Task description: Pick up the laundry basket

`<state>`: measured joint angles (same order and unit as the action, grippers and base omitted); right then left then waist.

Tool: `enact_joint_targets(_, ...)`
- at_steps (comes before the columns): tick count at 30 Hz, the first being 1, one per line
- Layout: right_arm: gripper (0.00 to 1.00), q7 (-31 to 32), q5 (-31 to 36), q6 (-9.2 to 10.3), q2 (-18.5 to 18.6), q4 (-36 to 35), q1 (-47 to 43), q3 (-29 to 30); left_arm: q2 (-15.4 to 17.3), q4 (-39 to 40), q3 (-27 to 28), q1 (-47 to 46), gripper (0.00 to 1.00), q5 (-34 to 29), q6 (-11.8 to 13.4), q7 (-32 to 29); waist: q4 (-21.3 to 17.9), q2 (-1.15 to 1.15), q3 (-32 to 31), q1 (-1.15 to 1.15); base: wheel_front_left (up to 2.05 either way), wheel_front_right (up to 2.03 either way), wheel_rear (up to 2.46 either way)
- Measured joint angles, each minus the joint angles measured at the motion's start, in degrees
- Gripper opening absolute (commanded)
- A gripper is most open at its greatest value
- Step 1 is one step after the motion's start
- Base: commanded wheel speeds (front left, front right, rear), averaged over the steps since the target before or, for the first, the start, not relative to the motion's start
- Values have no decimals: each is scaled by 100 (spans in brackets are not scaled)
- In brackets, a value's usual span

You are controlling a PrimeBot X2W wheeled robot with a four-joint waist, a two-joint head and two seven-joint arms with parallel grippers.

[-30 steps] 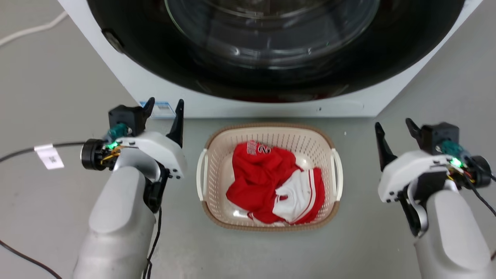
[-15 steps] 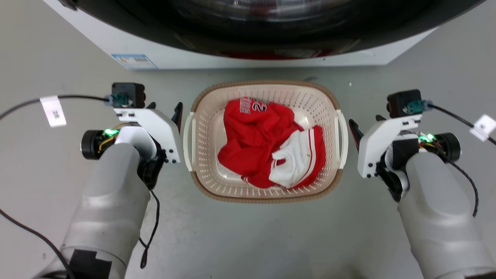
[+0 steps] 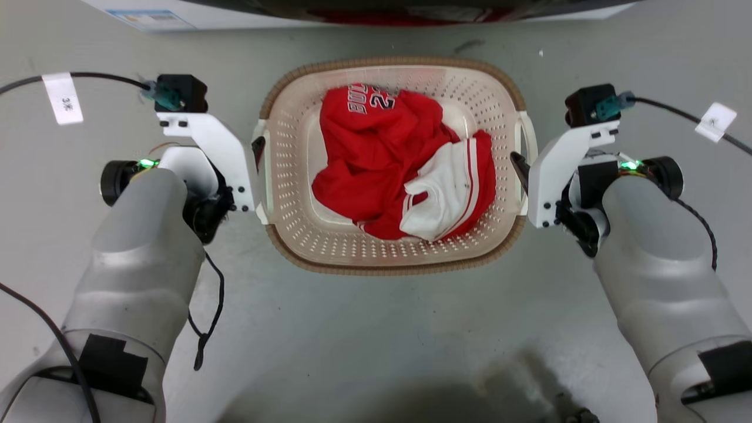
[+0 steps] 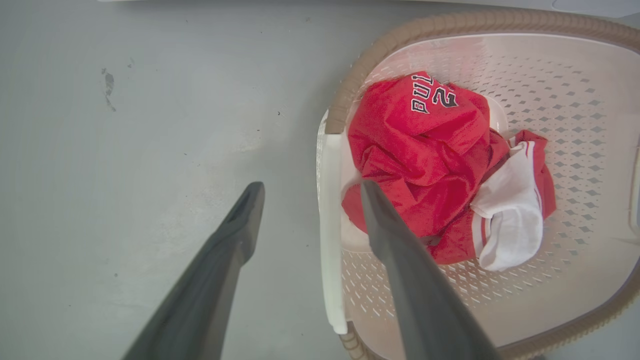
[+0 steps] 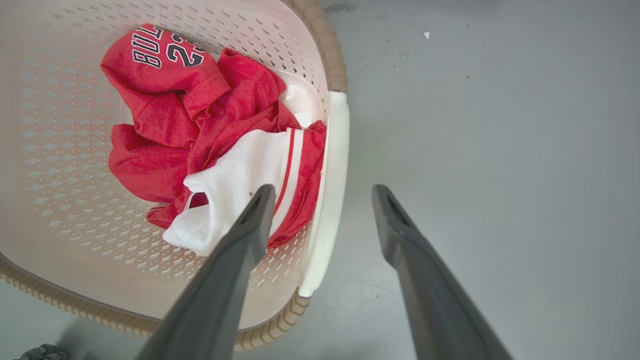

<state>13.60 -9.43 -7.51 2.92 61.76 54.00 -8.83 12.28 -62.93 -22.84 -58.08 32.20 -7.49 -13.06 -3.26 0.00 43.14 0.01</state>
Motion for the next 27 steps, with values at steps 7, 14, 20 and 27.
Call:
enact_joint_targets(7, 100, 3, -425, 0, 0, 433, 424, -370, 123, 53, -425, -197, 100, 413, 0, -346, -77, 0, 396, 0, 0, 0, 0)
enact_joint_targets(14, 100, -12, -694, 0, 1, 723, 656, -734, 185, 71, -827, -332, 100, 705, 0, -499, -104, 0, 664, 0, 0, 0, 0)
enact_joint_targets(20, 100, 48, -1025, 0, 1, 815, 774, -989, 162, 42, -1099, -453, 100, 950, -1, -542, -91, 0, 806, 0, 0, 0, 0)
enact_joint_targets(27, 16, 112, -1347, 0, -3, 875, 858, -1258, 134, -103, -1308, -580, 0, 1225, 0, -598, -75, 0, 887, 0, 0, 0, 0)
